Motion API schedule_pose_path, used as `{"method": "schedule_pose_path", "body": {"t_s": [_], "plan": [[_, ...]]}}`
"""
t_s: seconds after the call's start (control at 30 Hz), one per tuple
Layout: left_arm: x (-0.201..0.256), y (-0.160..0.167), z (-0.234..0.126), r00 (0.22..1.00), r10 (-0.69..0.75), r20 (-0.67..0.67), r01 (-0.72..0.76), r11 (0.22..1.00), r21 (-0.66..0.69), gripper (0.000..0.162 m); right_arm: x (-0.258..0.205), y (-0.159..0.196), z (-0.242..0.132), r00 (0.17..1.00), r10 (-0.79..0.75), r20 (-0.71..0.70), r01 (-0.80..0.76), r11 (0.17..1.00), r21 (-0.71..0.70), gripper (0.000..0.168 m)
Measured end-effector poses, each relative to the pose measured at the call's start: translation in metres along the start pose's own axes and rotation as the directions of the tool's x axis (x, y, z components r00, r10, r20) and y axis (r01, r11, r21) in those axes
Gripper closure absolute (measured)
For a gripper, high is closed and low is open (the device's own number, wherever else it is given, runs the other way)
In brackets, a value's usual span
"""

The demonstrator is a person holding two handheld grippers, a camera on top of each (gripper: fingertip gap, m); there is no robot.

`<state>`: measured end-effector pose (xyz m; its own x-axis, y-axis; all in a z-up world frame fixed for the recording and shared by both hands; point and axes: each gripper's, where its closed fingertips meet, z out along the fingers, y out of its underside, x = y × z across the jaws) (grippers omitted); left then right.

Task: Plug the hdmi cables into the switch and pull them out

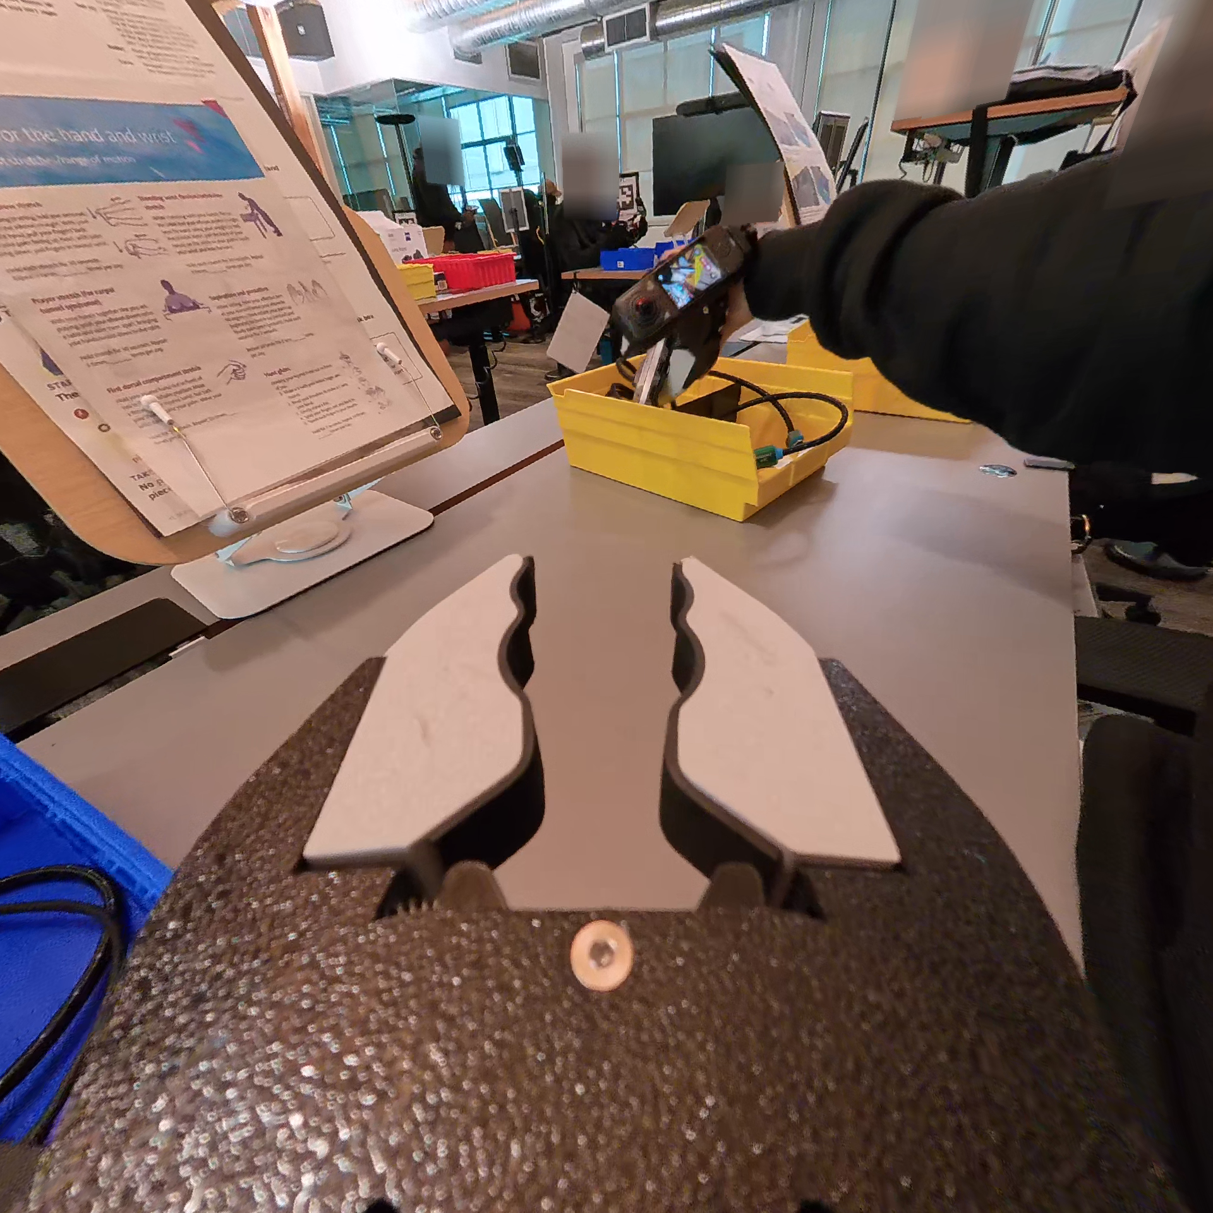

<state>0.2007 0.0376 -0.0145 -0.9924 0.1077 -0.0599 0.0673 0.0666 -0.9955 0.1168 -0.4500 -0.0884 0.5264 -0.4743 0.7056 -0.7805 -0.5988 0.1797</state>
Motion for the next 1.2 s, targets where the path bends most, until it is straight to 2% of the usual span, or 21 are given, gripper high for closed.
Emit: {"method": "schedule_pose_path", "body": {"t_s": [0.07, 0.13, 0.17, 0.3, 0.4, 0.5, 0.6, 0.77, 0.87, 1.0, 1.07, 1.2], "plan": [[0.002, 0.001, 0.002, 1.000, 0.001, -0.007, -0.001, 1.000, -0.005, 0.123, 0.005, -0.006, -0.007, 0.999, 0.001, -0.039, 0.002, 0.997, 0.074, 0.116], [0.005, 0.003, 0.005, 1.000, 0.005, -0.015, -0.005, 1.000, -0.013, 0.123, 0.002, -0.004, -0.009, 0.999, 0.038, -0.007, -0.037, 0.996, 0.083, 0.121], [0.006, 0.004, 0.007, 1.000, 0.005, -0.019, -0.005, 1.000, -0.017, 0.123, -0.001, -0.002, -0.009, 1.000, 0.029, 0.004, -0.029, 0.997, 0.075, 0.129], [0.013, 0.009, 0.012, 0.999, 0.002, -0.049, -0.004, 0.999, -0.037, 0.123, 0.027, 0.020, -0.004, 0.983, 0.024, -0.182, -0.045, 0.993, -0.113, 0.142], [0.016, 0.012, 0.014, 0.998, 0.019, -0.065, -0.022, 0.998, -0.059, 0.123, 0.030, 0.020, 0.001, 0.985, 0.002, -0.174, -0.035, 0.981, -0.190, 0.143], [0.019, 0.014, 0.014, 0.996, 0.015, -0.084, -0.020, 0.997, -0.068, 0.123, 0.015, -0.003, 0.010, 0.990, -0.105, -0.099, 0.092, 0.987, -0.129, 0.143], [0.018, 0.017, 0.014, 0.996, 0.006, -0.091, -0.013, 0.997, -0.074, 0.122, 0.012, -0.019, 0.011, 0.999, -0.009, -0.047, 0.007, 0.999, -0.046, 0.139], [0.014, 0.018, 0.012, 0.995, -0.021, -0.099, 0.014, 0.998, -0.068, 0.122, 0.008, -0.018, 0.003, 0.998, -0.057, 0.039, 0.059, 0.997, -0.049, 0.137], [0.012, 0.018, 0.010, 0.994, -0.035, -0.105, 0.028, 0.998, -0.065, 0.122, 0.002, -0.026, -0.002, 0.997, 0.000, 0.072, -0.002, 1.000, 0.026, 0.140], [0.012, 0.018, 0.007, 0.994, -0.039, -0.105, 0.032, 0.997, -0.063, 0.123, 0.003, -0.016, -0.006, 0.996, 0.045, 0.079, -0.048, 0.998, 0.031, 0.141], [0.013, 0.018, 0.008, 0.993, -0.041, -0.110, 0.034, 0.997, -0.065, 0.123, 0.006, -0.010, -0.009, 0.990, 0.117, 0.074, -0.120, 0.992, 0.042, 0.141], [0.018, 0.022, 0.012, 0.991, -0.039, -0.130, 0.028, 0.996, -0.084, 0.123, 0.003, -0.004, -0.025, 0.936, 0.280, 0.211, -0.308, 0.944, 0.114, 0.140]]}}
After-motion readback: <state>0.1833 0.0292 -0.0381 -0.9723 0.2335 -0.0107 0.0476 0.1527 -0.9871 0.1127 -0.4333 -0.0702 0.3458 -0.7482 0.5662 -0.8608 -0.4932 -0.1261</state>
